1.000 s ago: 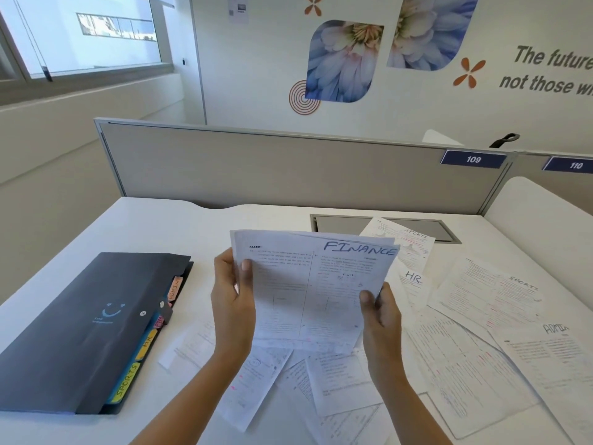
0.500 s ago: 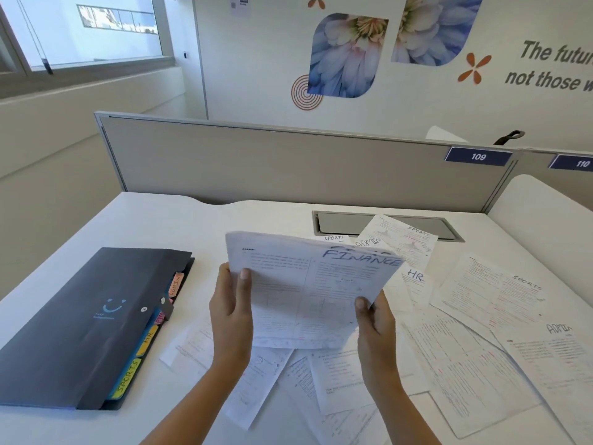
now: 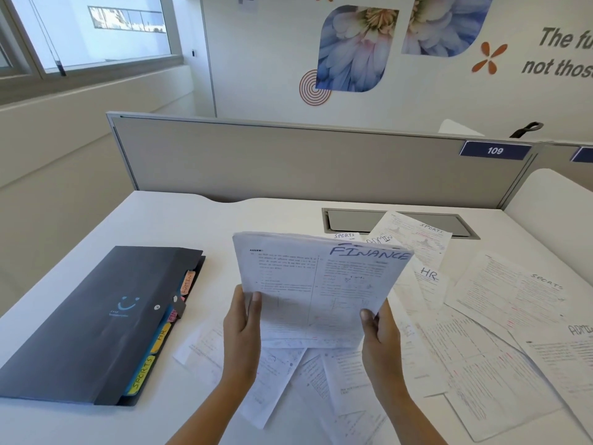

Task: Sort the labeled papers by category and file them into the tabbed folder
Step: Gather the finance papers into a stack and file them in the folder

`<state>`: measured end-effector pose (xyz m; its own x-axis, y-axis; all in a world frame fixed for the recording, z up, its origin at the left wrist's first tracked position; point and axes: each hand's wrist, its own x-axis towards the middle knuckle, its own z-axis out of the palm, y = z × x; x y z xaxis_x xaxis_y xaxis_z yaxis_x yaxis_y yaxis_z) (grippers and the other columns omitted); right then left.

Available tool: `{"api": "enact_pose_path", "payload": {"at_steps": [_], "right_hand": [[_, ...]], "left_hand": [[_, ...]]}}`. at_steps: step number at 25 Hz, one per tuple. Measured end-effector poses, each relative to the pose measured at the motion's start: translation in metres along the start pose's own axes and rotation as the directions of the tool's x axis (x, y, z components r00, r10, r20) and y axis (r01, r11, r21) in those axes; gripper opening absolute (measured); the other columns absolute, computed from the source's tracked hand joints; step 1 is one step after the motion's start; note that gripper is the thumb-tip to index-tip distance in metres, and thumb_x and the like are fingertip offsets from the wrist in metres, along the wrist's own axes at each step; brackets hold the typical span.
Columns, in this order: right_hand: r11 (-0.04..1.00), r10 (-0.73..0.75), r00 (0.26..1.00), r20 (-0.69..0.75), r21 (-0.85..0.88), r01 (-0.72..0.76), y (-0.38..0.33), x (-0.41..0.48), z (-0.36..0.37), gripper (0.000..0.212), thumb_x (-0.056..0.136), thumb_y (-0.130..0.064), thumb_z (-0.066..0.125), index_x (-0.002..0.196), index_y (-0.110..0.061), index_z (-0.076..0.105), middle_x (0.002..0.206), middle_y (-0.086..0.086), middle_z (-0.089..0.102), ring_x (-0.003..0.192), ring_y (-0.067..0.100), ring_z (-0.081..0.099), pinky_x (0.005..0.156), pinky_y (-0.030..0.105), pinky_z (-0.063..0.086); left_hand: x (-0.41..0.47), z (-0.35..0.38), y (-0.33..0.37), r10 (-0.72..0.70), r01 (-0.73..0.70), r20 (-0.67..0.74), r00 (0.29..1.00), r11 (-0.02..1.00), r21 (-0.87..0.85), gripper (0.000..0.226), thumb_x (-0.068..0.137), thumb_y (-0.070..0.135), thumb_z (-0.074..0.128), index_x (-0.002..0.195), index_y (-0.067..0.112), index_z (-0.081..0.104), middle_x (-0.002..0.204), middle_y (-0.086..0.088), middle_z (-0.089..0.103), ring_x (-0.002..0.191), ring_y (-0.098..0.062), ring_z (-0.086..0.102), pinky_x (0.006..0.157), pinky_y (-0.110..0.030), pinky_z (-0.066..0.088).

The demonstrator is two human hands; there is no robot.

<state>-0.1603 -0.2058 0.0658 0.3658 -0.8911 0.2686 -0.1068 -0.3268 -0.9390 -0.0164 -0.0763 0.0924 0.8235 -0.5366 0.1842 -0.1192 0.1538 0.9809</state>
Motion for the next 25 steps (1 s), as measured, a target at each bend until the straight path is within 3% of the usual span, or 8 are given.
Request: {"api": "enact_pose_path", "payload": {"at_steps": [2,5,7,11,14,16,20,25], "right_hand": [[0.999,0.044,0.999,0.018,-0.018,-0.044,0.004,-0.001,0.002,0.042,0.099,-0.013,0.044,0.14,-0.017,0.035,0.127,-0.003,0.05,0.115,0.008,0.049,0.088,0.011,0.039],[0.99,0.108,0.993,0.044,-0.1,-0.103,0.015,-0.005,0.004,0.043,0.099,-0.014,0.043,0.141,-0.02,0.035,0.132,0.0,0.051,0.122,0.018,0.048,0.098,0.031,0.046],[0.986,0.119,0.991,0.056,-0.122,-0.112,0.015,-0.004,0.002,0.04,0.099,-0.015,0.044,0.138,-0.018,0.039,0.129,0.002,0.053,0.118,0.018,0.05,0.094,0.03,0.045],[0.994,0.057,0.995,0.081,-0.099,-0.049,-0.008,-0.002,-0.007,0.014,0.098,-0.012,0.046,0.089,-0.023,0.049,0.079,-0.009,0.055,0.07,-0.003,0.051,0.061,0.008,0.037],[0.992,-0.034,0.993,0.114,-0.116,0.047,-0.016,-0.004,-0.011,0.02,0.096,-0.015,0.052,0.077,-0.017,0.049,0.058,-0.002,0.045,0.052,0.004,0.037,0.049,0.012,0.028],[0.992,-0.051,0.99,0.133,-0.11,0.066,-0.015,-0.005,-0.01,0.015,0.095,-0.021,0.054,0.084,-0.012,0.056,0.064,0.01,0.054,0.055,0.008,0.036,0.051,0.017,0.027],[0.998,0.003,0.974,0.227,-0.056,0.01,-0.016,-0.012,0.003,0.016,0.093,-0.02,0.058,0.079,-0.014,0.058,0.064,0.003,0.056,0.057,0.008,0.041,0.054,0.02,0.031],[0.985,0.161,0.936,0.313,0.005,-0.171,-0.013,-0.012,0.027,0.012,0.092,-0.016,0.06,0.083,-0.011,0.065,0.076,0.006,0.069,0.069,0.014,0.057,0.064,0.027,0.044]], "left_hand": [[-0.003,0.001,-0.003,-0.021,0.021,-0.023,1.0,1.0,0.003,0.019,0.102,0.023,0.039,0.103,0.013,0.055,0.097,0.001,0.063,0.088,-0.012,0.057,0.072,-0.015,0.046],[-0.009,0.001,-0.013,-0.094,0.094,-0.001,0.996,0.993,0.067,0.018,0.101,0.02,0.039,0.107,0.026,0.055,0.099,0.016,0.064,0.092,0.0,0.058,0.075,-0.014,0.048],[-0.009,0.0,-0.019,-0.126,0.127,-0.016,0.992,0.98,0.152,0.018,0.101,0.018,0.039,0.107,0.027,0.054,0.1,0.016,0.063,0.094,-0.002,0.057,0.075,-0.017,0.045],[-0.007,-0.003,-0.011,-0.095,0.109,-0.065,0.993,0.957,0.269,0.016,0.1,0.019,0.041,0.092,0.014,0.053,0.084,-0.003,0.06,0.074,-0.01,0.052,0.065,-0.022,0.04],[-0.009,-0.008,0.001,-0.062,0.098,-0.129,0.99,0.952,0.291,0.024,0.099,0.016,0.043,0.075,0.015,0.047,0.07,-0.002,0.052,0.059,-0.001,0.044,0.052,-0.011,0.035],[-0.007,-0.017,0.004,-0.05,0.1,-0.152,0.987,0.933,0.345,0.025,0.097,0.017,0.044,0.073,0.013,0.047,0.068,-0.007,0.052,0.057,-0.003,0.043,0.05,-0.015,0.033],[-0.013,-0.05,0.003,-0.049,0.133,-0.206,0.977,0.9,0.416,0.017,0.093,0.022,0.051,0.08,0.016,0.06,0.072,0.0,0.064,0.065,-0.017,0.057,0.055,-0.033,0.041],[-0.006,-0.1,0.014,0.004,0.137,-0.364,0.931,0.923,0.359,0.015,0.092,0.029,0.057,0.092,0.02,0.069,0.081,0.012,0.072,0.07,-0.003,0.066,0.065,-0.016,0.049]]}}
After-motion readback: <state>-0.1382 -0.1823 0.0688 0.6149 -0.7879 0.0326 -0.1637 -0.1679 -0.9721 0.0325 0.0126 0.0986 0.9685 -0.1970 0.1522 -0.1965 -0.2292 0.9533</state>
